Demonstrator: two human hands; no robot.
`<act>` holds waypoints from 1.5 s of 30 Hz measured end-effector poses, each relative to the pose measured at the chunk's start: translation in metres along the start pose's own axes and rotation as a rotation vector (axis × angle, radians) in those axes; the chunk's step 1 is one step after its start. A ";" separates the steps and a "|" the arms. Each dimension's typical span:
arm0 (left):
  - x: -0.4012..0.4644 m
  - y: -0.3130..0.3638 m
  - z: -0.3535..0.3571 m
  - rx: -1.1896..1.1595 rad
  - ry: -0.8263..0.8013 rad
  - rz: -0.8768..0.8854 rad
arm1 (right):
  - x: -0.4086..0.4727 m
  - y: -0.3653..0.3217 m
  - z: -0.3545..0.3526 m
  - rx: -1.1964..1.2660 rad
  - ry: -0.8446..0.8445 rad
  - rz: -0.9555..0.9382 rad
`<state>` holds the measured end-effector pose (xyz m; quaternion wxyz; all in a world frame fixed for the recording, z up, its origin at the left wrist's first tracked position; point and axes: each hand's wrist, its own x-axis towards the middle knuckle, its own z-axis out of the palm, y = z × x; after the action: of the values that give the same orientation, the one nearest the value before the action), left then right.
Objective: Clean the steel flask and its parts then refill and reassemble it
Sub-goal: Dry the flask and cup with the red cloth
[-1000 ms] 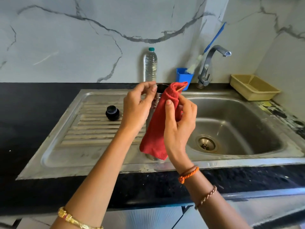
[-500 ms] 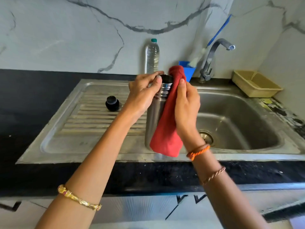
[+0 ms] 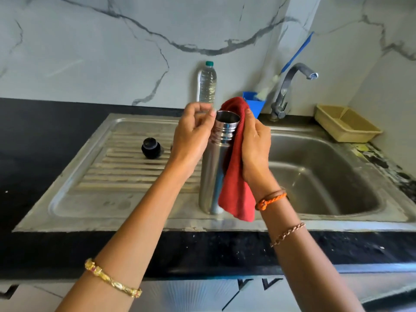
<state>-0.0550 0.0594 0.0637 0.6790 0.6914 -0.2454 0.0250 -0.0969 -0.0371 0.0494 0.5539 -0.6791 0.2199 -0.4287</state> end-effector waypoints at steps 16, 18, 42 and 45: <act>-0.007 0.001 -0.002 -0.096 -0.223 -0.087 | -0.013 0.005 -0.008 0.015 0.048 0.013; -0.005 0.000 -0.007 -0.069 -0.301 -0.084 | 0.006 0.006 -0.006 0.030 -0.111 0.145; -0.018 0.004 0.015 0.156 -0.128 -0.136 | -0.019 0.009 0.007 -0.038 -0.186 -0.030; -0.021 -0.003 0.010 0.152 -0.119 -0.141 | -0.025 0.015 0.009 -0.040 -0.210 -0.002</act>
<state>-0.0750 0.0557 0.0522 0.6088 0.7569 -0.2333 -0.0454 -0.0999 -0.0168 0.0262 0.5597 -0.7316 0.1683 -0.3511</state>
